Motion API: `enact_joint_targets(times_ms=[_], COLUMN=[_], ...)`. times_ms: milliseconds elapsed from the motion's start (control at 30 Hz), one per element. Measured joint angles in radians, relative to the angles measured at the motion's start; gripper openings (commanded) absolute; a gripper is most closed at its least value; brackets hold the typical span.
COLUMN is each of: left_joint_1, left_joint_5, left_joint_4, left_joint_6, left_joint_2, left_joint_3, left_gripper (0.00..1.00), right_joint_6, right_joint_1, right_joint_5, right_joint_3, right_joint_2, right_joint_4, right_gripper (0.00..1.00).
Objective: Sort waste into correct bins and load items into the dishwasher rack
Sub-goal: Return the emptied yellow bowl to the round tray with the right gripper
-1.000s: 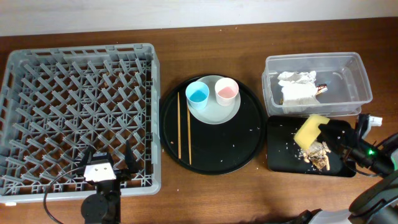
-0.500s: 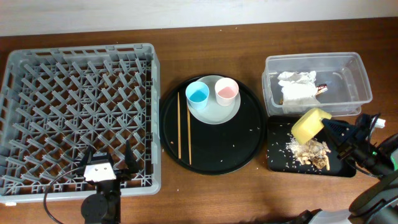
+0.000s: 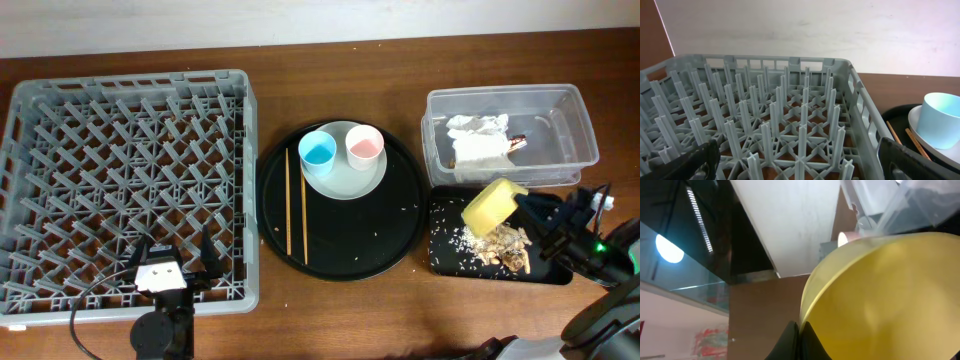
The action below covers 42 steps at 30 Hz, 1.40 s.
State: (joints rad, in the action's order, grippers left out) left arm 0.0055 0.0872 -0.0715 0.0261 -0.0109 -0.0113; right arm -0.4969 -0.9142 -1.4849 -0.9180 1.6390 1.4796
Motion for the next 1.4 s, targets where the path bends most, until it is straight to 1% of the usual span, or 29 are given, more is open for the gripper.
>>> enact_joint_targets(times_ms=[100,133,200,233,300,333,400,433,467,500,533,567,600,633,700,767,800,867,933,1033,1067,1100,1133,1167,1200,1267,1400], left_joint_1=[0.000,0.000,0.000,0.000,0.000,0.000,0.000,0.000,0.000,0.000,0.000,0.000,0.000,0.000,0.000,0.000,0.000,0.000,0.000,0.000,0.000,0.000,0.000,0.000,0.000,0.000,0.000], left_joint_5=[0.000,0.000,0.000,0.000,0.000,0.000,0.000,0.000,0.000,0.000,0.000,0.000,0.000,0.000,0.000,0.000,0.000,0.000,0.000,0.000,0.000,0.000,0.000,0.000,0.000,0.000,0.000], left_joint_4=[0.000,0.000,0.000,0.000,0.000,0.000,0.000,0.000,0.000,0.000,0.000,0.000,0.000,0.000,0.000,0.000,0.000,0.000,0.000,0.000,0.000,0.000,0.000,0.000,0.000,0.000,0.000], left_joint_6=[0.000,0.000,0.000,0.000,0.000,0.000,0.000,0.000,0.000,0.000,0.000,0.000,0.000,0.000,0.000,0.000,0.000,0.000,0.000,0.000,0.000,0.000,0.000,0.000,0.000,0.000,0.000], left_joint_2=[0.000,0.000,0.000,0.000,0.000,0.000,0.000,-0.001,0.000,0.000,0.000,0.000,0.001,-0.001,0.000,0.000,0.000,0.000,0.000,0.000,0.000,0.000,0.000,0.000,0.000,0.000,0.000], left_joint_3=[0.000,0.000,0.000,0.000,0.000,0.000,0.000,0.000,0.000,0.000,0.000,0.000,0.000,0.000,0.000,0.000,0.000,0.000,0.000,0.000,0.000,0.000,0.000,0.000,0.000,0.000,0.000], left_gripper=[0.99,0.99,0.99,0.99,0.99,0.99,0.99,0.99,0.99,0.99,0.99,0.99,0.99,0.99,0.99,0.99,0.99,0.99,0.99,0.99,0.99,0.99,0.99,0.99,0.99,0.99,0.99], right_joint_6=[-0.100,-0.125,-0.163,-0.162,-0.141,-0.124,-0.075,-0.023,0.077,0.215,0.323,0.406,0.477,0.517,0.593,0.626,0.647,0.698,0.730,0.740,0.739,0.736,0.736,0.732,0.730,0.721,0.709], right_joint_1=[0.002,0.010,0.060,0.111,0.198,0.264,0.351,0.415,0.486,0.558,0.630,0.698,0.795,0.883,1.116,1.316,1.447,1.604,1.666,1.719,1.722,1.722,1.722,1.722,1.722,1.722,1.682], right_joint_5=[0.046,0.056,0.071,0.078,0.090,0.097,0.115,0.130,0.169,0.254,0.363,0.453,0.556,0.635,0.817,0.985,1.096,1.257,1.352,1.424,1.438,1.460,1.477,1.494,1.504,1.515,1.524], right_joint_3=[-0.072,-0.101,-0.157,-0.190,-0.248,-0.298,-0.360,-0.406,-0.449,-0.471,-0.487,-0.489,-0.491,-0.490,-0.491,-0.490,-0.487,-0.466,-0.443,-0.419,-0.419,-0.419,-0.419,-0.419,-0.418,-0.419,-0.463], right_joint_2=[-0.012,-0.031,-0.100,-0.147,-0.183,-0.193,-0.195,-0.195,-0.196,-0.200,-0.201,-0.201,-0.200,-0.199,-0.198,-0.190,-0.173,-0.127,-0.080,0.020,0.038,0.061,0.072,0.084,0.091,0.093,0.093], right_joint_4=[0.190,0.209,0.215,0.216,0.215,0.215,0.181,0.118,0.003,-0.148,-0.239,-0.286,-0.330,-0.359,-0.393,-0.390,-0.388,-0.386,-0.393,-0.420,-0.424,-0.426,-0.426,-0.429,-0.436,-0.441,-0.416], right_gripper=[0.04,0.04,0.04,0.04,0.04,0.04,0.04,0.04,0.04,0.04,0.04,0.04,0.04,0.04,0.04,0.04,0.04,0.04,0.05,0.05,0.10,0.21,0.29,0.40,0.45,0.50,0.52])
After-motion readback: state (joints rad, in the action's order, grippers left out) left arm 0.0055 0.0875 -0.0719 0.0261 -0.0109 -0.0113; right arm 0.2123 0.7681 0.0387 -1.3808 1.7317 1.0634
